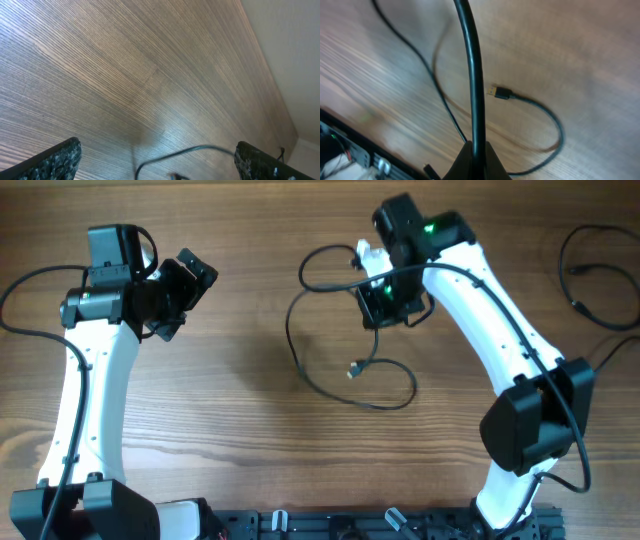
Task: Untangle cables
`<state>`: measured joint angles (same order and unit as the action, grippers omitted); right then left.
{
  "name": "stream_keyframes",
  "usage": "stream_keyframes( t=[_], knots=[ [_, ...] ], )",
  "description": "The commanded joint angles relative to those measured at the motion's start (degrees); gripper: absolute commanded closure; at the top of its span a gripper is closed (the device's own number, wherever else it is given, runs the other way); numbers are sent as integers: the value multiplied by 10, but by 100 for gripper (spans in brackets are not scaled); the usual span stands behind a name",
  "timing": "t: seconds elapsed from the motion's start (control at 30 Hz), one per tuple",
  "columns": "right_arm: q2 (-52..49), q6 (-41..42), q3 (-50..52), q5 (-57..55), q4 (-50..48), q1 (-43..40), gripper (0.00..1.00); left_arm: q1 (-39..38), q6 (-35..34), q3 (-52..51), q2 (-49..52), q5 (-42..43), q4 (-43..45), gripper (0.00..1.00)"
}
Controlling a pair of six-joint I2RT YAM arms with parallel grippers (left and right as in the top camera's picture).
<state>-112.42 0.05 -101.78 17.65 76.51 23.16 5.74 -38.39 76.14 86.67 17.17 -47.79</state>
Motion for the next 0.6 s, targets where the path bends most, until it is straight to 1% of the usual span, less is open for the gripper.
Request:
stream_keyframes(
  t=[0.0,0.07,0.1,0.13,0.2,0.3,0.37,0.47,0.5,0.53,0.57],
  knots=[
    [-7,-19,64,11,-11,23,89,3,7,4,5,-6,0,0],
    [-7,-29,97,3,-31,35,62,3,7,4,5,-6,0,0],
    [-7,-28,105,2,-40,37,35,3,7,4,5,-6,0,0],
    [-7,-29,105,2,-42,37,31,3,7,4,5,-6,0,0],
    [-7,-28,92,2,-35,37,29,3,7,4,5,-6,0,0],
    [3,-26,64,2,-9,47,28,3,7,4,5,-6,0,0],
    [14,0,64,-1,12,59,28,3,7,4,5,-6,0,0],
    [21,73,64,-34,49,76,28,3,7,4,5,-6,0,0],
    [25,112,64,-52,59,80,28,3,7,4,5,-6,0,0],
    [30,164,64,-78,66,83,28,3,7,4,5,-6,0,0],
    [37,244,65,-127,74,87,28,3,7,4,5,-6,0,0]
  ],
)
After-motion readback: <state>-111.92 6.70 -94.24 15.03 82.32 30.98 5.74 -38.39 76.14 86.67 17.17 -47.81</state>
